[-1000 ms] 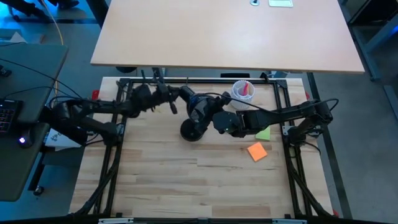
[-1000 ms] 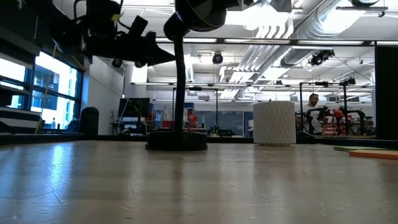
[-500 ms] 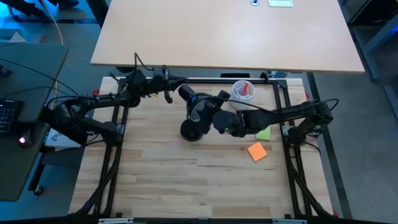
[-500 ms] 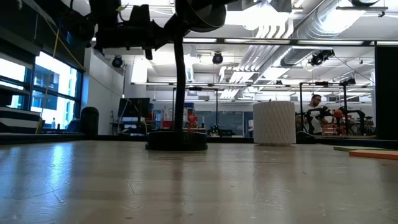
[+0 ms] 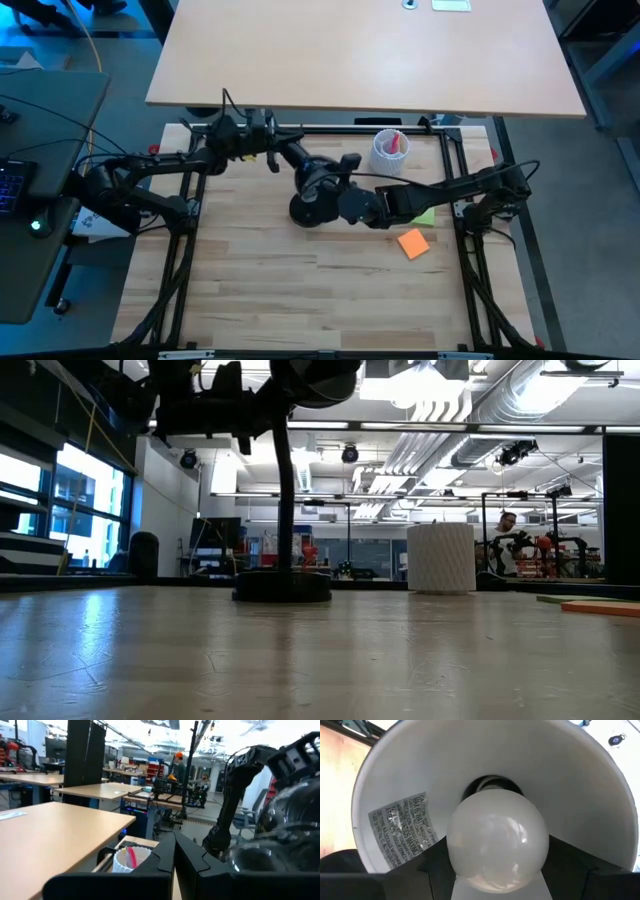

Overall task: Screw lightbulb
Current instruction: Insert the white lightbulb into the black lamp

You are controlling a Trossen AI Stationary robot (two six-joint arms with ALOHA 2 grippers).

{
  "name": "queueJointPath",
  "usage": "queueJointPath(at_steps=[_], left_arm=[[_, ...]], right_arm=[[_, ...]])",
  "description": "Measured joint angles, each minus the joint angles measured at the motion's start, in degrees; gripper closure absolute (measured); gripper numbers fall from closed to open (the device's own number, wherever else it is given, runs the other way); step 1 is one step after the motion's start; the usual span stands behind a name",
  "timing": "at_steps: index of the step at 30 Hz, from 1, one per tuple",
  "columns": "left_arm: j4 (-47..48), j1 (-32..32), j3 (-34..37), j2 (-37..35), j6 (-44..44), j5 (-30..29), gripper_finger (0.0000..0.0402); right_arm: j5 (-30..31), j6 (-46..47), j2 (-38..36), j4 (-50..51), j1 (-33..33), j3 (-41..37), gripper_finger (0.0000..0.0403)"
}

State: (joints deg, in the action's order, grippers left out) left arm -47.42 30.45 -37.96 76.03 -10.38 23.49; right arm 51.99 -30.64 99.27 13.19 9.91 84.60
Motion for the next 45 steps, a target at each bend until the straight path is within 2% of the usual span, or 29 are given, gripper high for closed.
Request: queueJointPath(at_steps=[5, 11, 20, 41, 45], left_arm=[[0.36, -1.57, 0.07, 0.04, 2.11, -3.85, 0.0401], [1.24, -2.32, 0.07, 0.02, 3.02, -5.85, 0.0401], [4.63, -2.68, -0.06, -0.09, 2.92, -8.79, 0.0401], [3.18, -6.85, 0.03, -0.11, 2.96, -12.33, 0.0401], [2.66, -8.67, 0.10, -0.13, 3.44, -13.02, 0.0401]], right_arm=[[5.43, 0.17, 0.28, -2.16, 0.96, -0.13, 0.0166], [6.33, 3.69, 0.32, -3.04, 1.20, -0.20, 0.0166], [10.75, 4.88, 0.54, -6.40, 1.24, -0.28, 0.0166], [10.43, -4.16, 1.21, -4.90, 1.81, -0.04, 0.0166], [10.51, -2.34, 1.24, -4.72, 1.86, -0.02, 0.0166]])
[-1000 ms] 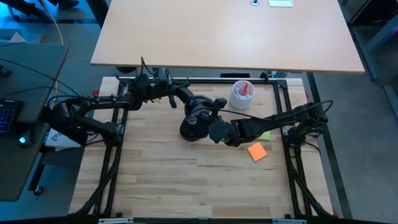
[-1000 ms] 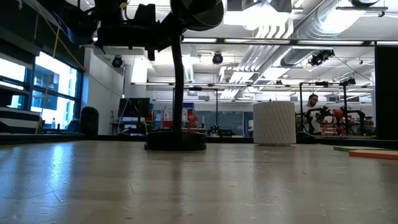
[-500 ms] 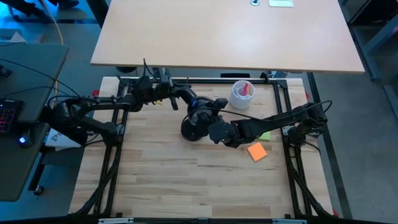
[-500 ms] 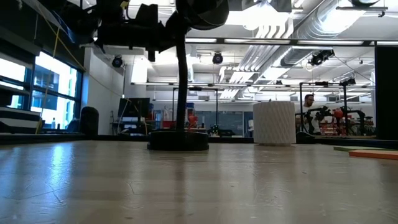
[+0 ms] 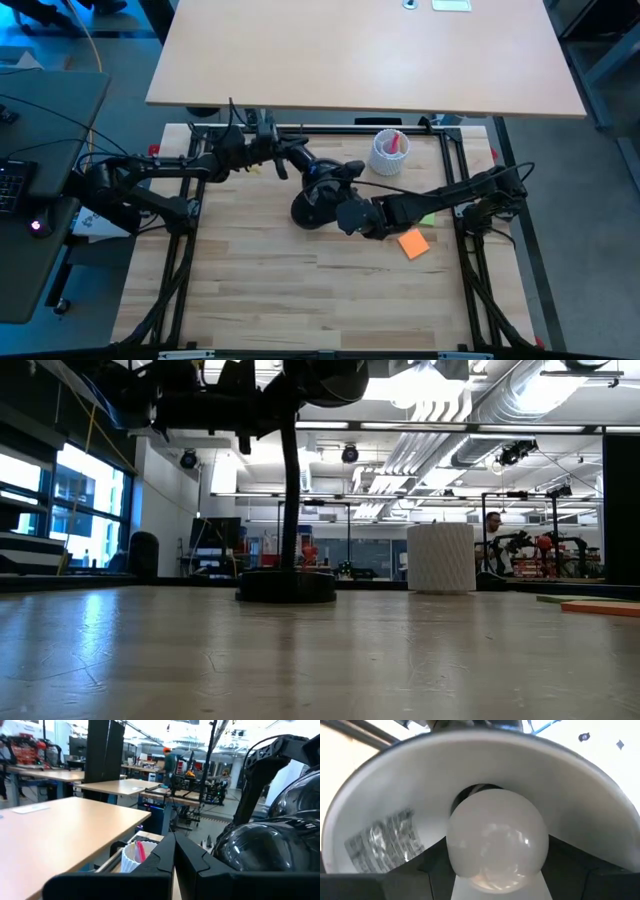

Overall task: Screw lightbulb
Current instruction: Insert the white lightbulb into the black lamp

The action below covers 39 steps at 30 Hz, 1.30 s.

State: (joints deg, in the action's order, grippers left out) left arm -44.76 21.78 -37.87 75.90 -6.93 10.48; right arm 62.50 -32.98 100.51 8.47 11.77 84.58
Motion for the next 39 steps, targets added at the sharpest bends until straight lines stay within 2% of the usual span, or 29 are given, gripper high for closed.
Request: queueJointPath(at_steps=[9, 18, 24, 27, 31, 35, 39], left_arm=[[-0.97, -3.66, 0.01, -0.03, 7.97, -9.80, 0.0401], [-2.12, -7.75, 0.02, -0.22, 17.72, -19.26, 0.0401], [-2.37, -11.21, 0.00, -0.28, 24.70, -28.58, 0.0401], [-2.33, -13.04, 0.00, -0.33, 28.11, -33.88, 0.0401], [-2.37, -14.79, -0.16, -0.26, 31.44, -39.89, 0.0401], [-2.11, -15.32, -0.24, -0.17, 34.41, -40.93, 0.0401], [-1.13, -15.31, -0.15, -0.08, 35.65, -42.34, 0.0401]], right_arm=[[0.52, 18.14, 0.07, -0.15, 0.02, -0.07, 0.0166], [0.54, 31.33, 0.11, -0.71, 0.02, -0.11, 0.0166], [-0.34, 39.89, 0.13, -0.81, 0.02, -0.11, 0.0166], [-2.63, 42.09, -0.36, -0.44, -0.11, -0.11, 0.0163], [-6.06, 42.05, -1.31, -0.30, -0.28, -0.11, 0.0137], [-8.86, 43.28, -2.11, -0.35, -0.33, -0.20, 0.0111], [-8.53, 42.52, -2.56, 0.10, -0.42, -0.20, 0.0106]])
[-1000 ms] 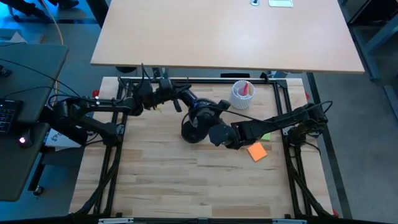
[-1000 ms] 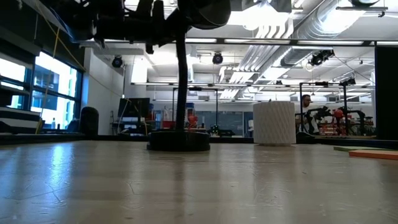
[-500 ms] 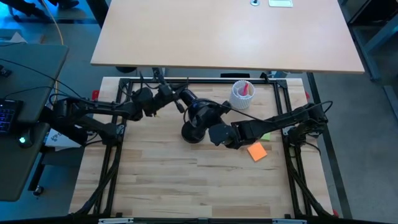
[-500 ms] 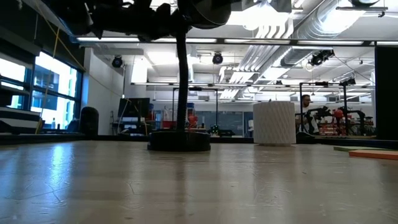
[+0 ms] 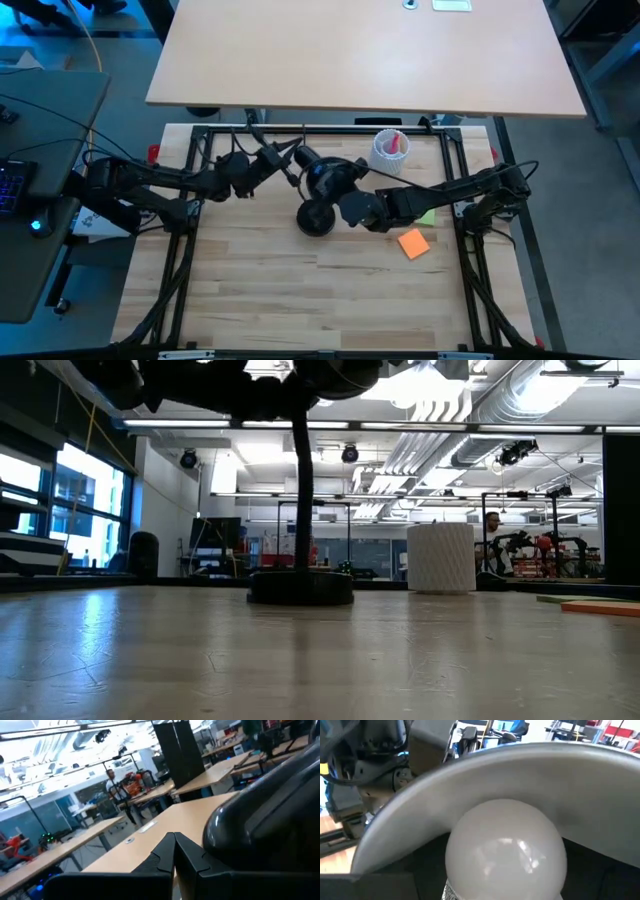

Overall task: Screw lightbulb
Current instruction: Insert the white lightbulb into the black lamp

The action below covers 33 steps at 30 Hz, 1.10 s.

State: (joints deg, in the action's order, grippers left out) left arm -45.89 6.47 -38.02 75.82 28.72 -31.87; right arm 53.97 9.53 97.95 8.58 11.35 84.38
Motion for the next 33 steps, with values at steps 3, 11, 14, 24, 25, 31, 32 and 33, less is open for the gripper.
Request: queueJointPath(at_steps=[3, 11, 14, 24, 25, 31, 32, 33], left_arm=[[0.62, 0.03, 0.00, 0.01, 0.32, -0.64, 0.0401], [7.88, 0.14, 0.22, 0.26, -0.89, 4.94, 0.0401], [8.84, 0.88, 0.22, 0.25, -2.81, 9.69, 0.0401], [9.60, 2.87, 0.17, 0.08, -6.60, 17.49, 0.0401], [9.79, 2.80, 0.13, 0.05, -6.90, 17.66, 0.0401], [10.63, 2.76, 0.11, 0.01, -7.86, 18.51, 0.0401], [10.61, 2.76, 0.09, 0.01, -8.08, 18.60, 0.0401], [10.61, 2.78, 0.09, 0.01, -8.12, 18.61, 0.0401]], right_arm=[[0.42, -1.89, -0.01, 1.80, 0.02, 0.04, 0.0106], [1.09, -8.00, -0.04, 5.04, 0.13, 0.04, 0.0105], [1.12, -9.81, -0.04, 5.06, 0.54, 0.04, 0.0105], [1.70, -15.73, -0.07, 5.97, 2.58, 0.07, 0.0115], [2.25, -16.03, -0.07, 6.04, 2.84, 0.07, 0.0122], [3.55, -14.88, -0.20, 9.43, 2.99, 0.16, 0.0172], [3.69, -13.84, -0.24, 10.30, 2.88, 0.20, 0.0178], [3.86, -12.69, -0.24, 11.08, 2.82, 0.22, 0.0181]])
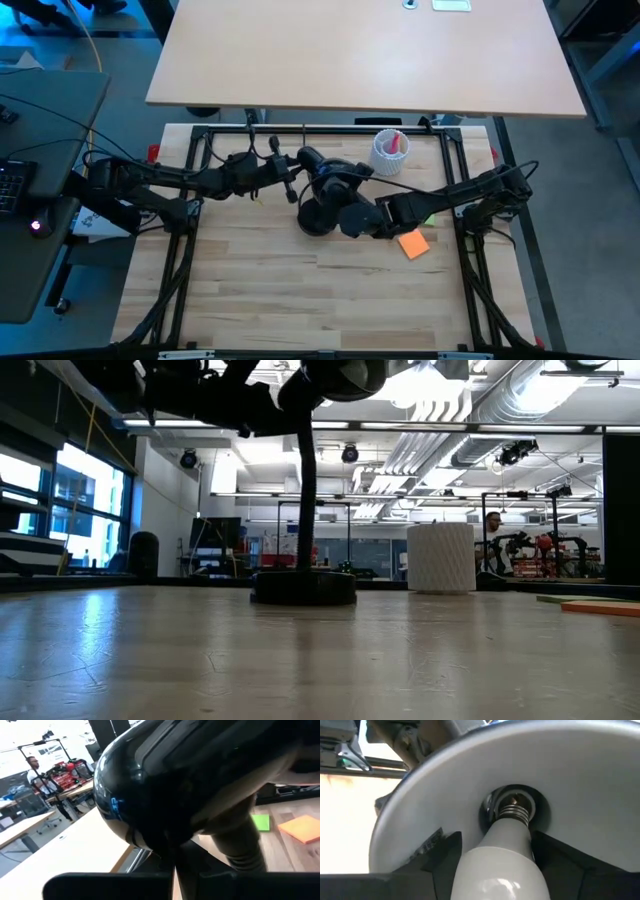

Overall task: Screw lightbulb
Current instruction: Insert the white lightbulb into the black lamp

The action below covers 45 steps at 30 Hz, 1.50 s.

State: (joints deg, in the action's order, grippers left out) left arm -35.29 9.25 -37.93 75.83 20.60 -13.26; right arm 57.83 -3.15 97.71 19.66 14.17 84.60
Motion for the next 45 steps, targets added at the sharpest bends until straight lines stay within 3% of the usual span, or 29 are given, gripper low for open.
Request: queueJointPath(at_steps=[24, 33, 38, 45], left_arm=[[0.74, 0.08, 0.00, -0.02, -0.02, -0.79, 0.0401], [0.88, -0.03, 0.00, -0.12, 0.77, -1.70, 0.0401], [5.91, -0.71, -0.02, -4.47, 1.40, -3.15, 0.0401], [11.61, -2.91, 0.11, -12.46, 1.13, -2.95, 0.0401]], right_arm=[[-2.49, -2.28, -2.95, -0.59, 0.30, -0.18, 0.0190], [-3.60, -4.46, -5.20, -0.66, 3.86, -0.18, 0.0193], [-3.83, -2.42, -8.29, 3.78, 7.30, -0.13, 0.0201], [-4.78, 7.51, -9.36, 14.53, 8.18, -0.13, 0.0217]])
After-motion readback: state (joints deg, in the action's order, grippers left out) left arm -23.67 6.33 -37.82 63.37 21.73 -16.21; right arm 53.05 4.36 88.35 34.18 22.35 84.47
